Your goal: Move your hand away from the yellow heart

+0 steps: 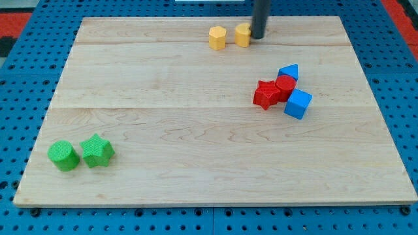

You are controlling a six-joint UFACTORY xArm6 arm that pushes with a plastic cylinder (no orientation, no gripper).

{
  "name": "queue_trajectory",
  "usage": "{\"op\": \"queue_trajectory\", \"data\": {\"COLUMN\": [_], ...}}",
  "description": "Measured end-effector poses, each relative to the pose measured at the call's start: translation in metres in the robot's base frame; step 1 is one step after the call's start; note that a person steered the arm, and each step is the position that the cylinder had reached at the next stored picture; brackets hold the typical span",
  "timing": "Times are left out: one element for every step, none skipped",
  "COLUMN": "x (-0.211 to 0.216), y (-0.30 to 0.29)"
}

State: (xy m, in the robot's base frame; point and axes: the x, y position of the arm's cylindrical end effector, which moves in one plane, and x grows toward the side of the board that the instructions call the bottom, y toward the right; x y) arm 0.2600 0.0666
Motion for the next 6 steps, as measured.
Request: {"op": "queue_trajectory", "data": {"x": [0.0, 0.0, 0.017, 0.017, 0.034, 0.034], "y": [-0.025, 0.008, 0.036, 0.036, 0.044, 0.057]}}
